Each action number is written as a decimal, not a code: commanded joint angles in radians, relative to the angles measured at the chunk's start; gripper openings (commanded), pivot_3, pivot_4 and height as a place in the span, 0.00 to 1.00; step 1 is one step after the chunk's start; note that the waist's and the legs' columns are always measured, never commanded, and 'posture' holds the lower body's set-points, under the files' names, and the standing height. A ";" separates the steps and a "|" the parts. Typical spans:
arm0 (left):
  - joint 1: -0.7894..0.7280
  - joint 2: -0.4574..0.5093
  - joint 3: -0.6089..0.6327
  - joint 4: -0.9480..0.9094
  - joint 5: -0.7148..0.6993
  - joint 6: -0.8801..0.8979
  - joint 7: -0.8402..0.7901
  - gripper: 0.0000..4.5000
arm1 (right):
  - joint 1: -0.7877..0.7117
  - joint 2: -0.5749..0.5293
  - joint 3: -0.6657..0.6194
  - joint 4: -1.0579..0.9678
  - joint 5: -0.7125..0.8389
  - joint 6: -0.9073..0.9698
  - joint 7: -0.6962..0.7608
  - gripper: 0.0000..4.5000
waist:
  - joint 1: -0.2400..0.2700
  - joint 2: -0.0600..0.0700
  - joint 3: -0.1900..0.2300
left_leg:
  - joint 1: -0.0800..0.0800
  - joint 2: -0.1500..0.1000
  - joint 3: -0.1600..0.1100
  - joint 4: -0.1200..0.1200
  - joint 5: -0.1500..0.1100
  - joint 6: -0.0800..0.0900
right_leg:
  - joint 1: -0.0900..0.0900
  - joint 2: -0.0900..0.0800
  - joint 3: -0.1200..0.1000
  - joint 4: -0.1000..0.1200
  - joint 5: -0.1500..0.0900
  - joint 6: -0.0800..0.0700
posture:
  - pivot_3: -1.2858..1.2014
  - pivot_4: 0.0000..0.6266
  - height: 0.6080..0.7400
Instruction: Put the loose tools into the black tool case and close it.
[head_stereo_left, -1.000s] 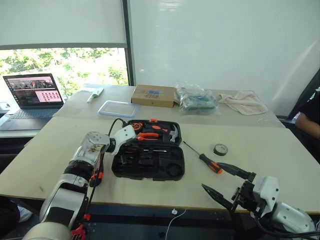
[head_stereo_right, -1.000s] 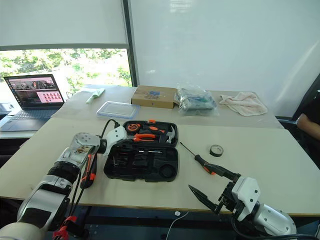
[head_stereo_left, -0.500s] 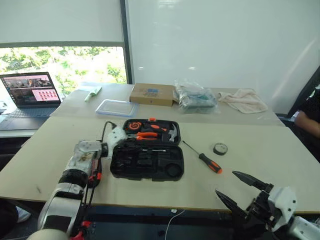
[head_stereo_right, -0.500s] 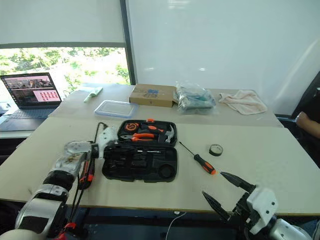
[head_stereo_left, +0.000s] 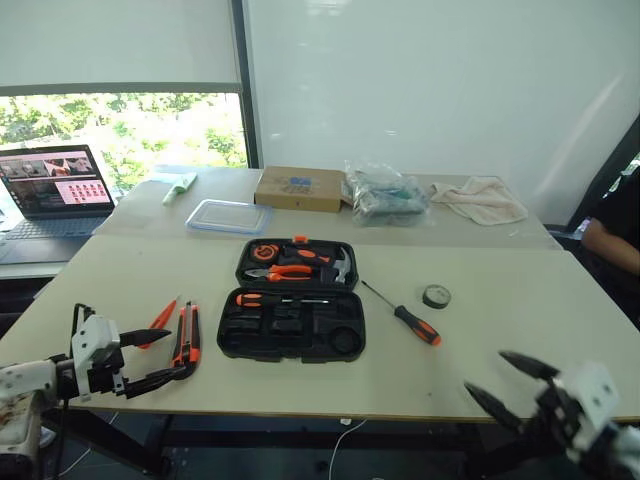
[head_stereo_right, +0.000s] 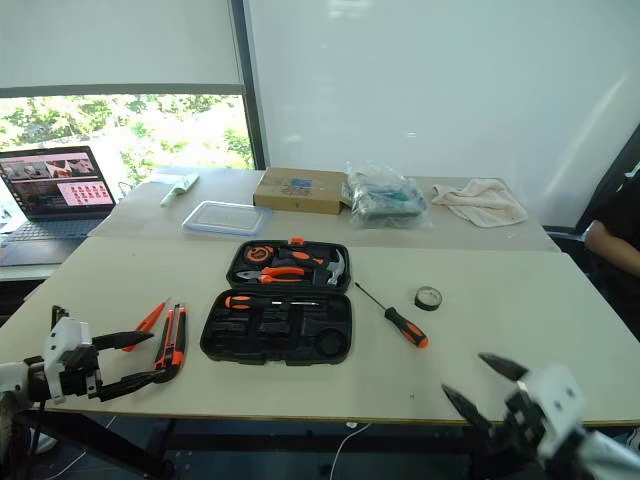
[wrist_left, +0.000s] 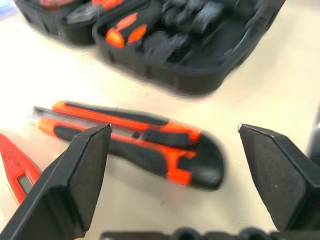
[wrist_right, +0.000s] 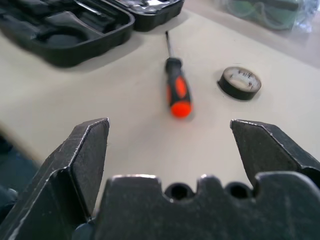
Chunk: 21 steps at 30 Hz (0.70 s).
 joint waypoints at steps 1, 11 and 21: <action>-0.003 -0.010 0.006 -0.100 -0.051 0.051 0.024 0.98 | -0.217 -0.100 0.149 0.042 -0.029 0.262 -0.026 1.00 | 0.009 0.002 0.000 | 0.000 0.000 0.000 0.000 0.001 0.000 | -0.002 0.001 -0.001 0.000 0.000 0.000 | 0.52 0.24 1.00; -0.032 -0.046 -0.025 -0.175 -0.062 0.105 0.066 0.98 | -0.655 -0.071 0.489 0.292 -0.175 0.525 -0.045 1.00 | 0.005 0.001 0.000 | -0.018 -0.001 0.000 -0.001 0.006 -0.002 | -0.013 0.011 -0.003 -0.002 0.006 0.000 | 0.52 0.24 1.00; -0.049 -0.054 -0.047 -0.178 -0.063 0.108 0.075 1.00 | -0.721 0.010 0.506 0.350 -0.218 0.487 -0.023 0.28 | -0.007 0.001 0.000 | -0.019 -0.001 0.000 -0.001 0.006 -0.002 | -0.009 0.010 -0.003 -0.011 0.010 0.006 | 0.52 0.24 1.00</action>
